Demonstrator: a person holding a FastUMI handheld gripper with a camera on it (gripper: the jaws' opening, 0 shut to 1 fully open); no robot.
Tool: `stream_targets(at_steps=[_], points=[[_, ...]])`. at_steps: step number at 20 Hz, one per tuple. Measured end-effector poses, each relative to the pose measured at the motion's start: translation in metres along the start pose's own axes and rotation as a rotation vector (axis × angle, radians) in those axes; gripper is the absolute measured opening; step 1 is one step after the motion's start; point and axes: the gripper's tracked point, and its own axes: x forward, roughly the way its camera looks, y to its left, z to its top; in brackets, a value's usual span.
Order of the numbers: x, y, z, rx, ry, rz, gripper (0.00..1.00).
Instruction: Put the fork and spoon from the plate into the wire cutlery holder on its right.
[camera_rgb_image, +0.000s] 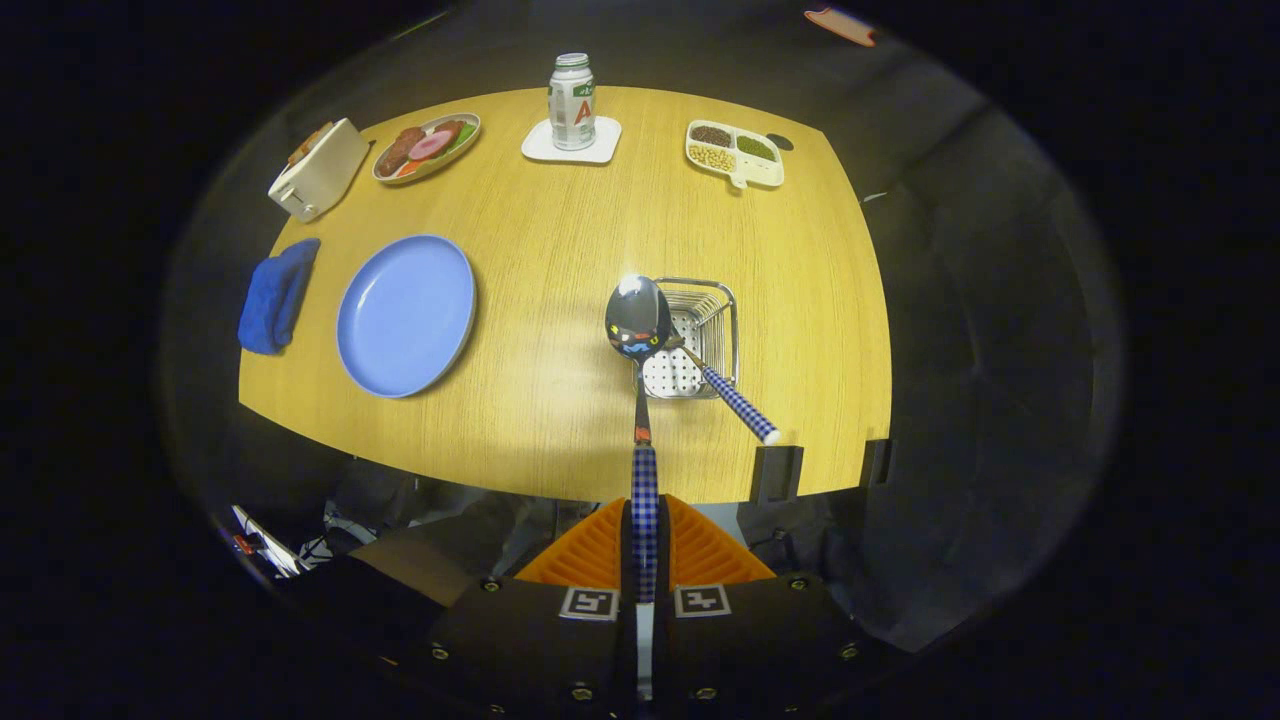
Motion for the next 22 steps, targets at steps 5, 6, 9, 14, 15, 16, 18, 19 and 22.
stream_targets(at_steps=[5,6,9,14,15,16,18,19,22], points=[[0.017,-0.014,0.003,-0.002,0.074,-0.005,0.06],[0.022,-0.016,0.004,0.012,0.082,-0.007,0.06],[0.036,-0.017,0.005,0.022,0.114,-0.001,0.06],[0.051,-0.024,0.014,0.000,0.165,-0.025,0.06],[0.054,-0.023,0.016,-0.006,0.175,-0.024,0.06],[0.056,-0.024,0.017,-0.014,0.189,-0.029,0.06],[0.059,-0.025,0.018,-0.026,0.209,-0.033,0.06],[0.060,-0.027,0.019,-0.032,0.220,-0.036,0.06],[0.063,-0.031,0.018,-0.060,0.264,-0.049,0.06]])
